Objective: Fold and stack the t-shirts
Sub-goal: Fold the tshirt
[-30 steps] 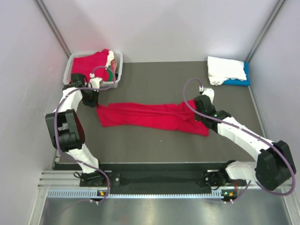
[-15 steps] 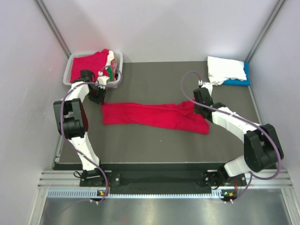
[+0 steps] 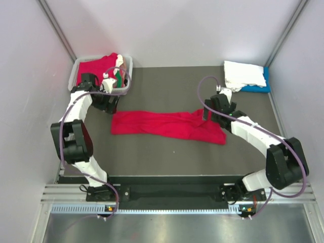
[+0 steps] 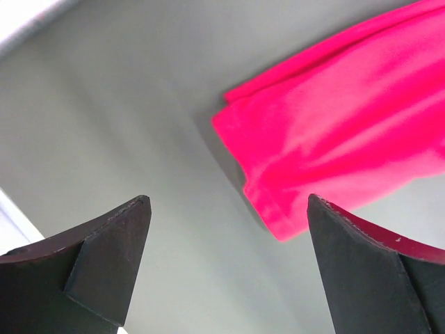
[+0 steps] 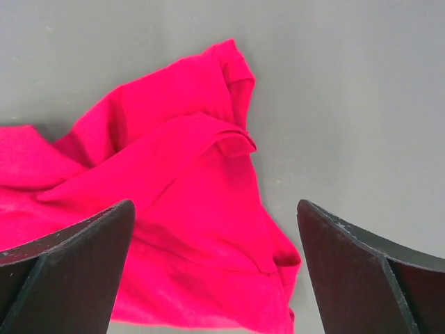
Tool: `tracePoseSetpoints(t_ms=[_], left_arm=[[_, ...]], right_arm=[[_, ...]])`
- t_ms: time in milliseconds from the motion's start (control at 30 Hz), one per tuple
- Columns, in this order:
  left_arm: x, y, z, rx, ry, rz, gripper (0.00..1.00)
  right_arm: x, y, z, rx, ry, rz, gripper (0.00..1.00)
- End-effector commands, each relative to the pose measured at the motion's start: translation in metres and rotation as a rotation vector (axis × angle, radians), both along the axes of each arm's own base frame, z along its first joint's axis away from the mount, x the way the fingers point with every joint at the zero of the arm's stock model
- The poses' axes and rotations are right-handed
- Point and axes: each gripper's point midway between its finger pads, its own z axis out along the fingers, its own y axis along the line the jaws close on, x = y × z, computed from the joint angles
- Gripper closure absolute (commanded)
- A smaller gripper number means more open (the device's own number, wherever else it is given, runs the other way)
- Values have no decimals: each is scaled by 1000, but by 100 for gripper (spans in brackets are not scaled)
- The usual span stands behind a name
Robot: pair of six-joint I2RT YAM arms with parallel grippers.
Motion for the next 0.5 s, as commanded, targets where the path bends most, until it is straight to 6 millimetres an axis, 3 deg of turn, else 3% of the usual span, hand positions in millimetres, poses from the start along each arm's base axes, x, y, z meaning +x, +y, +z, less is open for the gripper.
tracePoseSetpoints(t_ms=[0, 100, 267, 467], left_arm=[[-25, -29, 46, -117, -55, -56, 2], [-41, -42, 45, -127, -38, -87, 2], [-58, -49, 11, -29, 7, -129, 2], [-61, -51, -23, -13, 79, -134, 2]], right_arm=[[-13, -7, 28, 25, -62, -13, 0], [-30, 1, 21, 54, -29, 13, 1], [-59, 26, -3, 103, 54, 81, 0], [-69, 45, -22, 104, 109, 125, 0]])
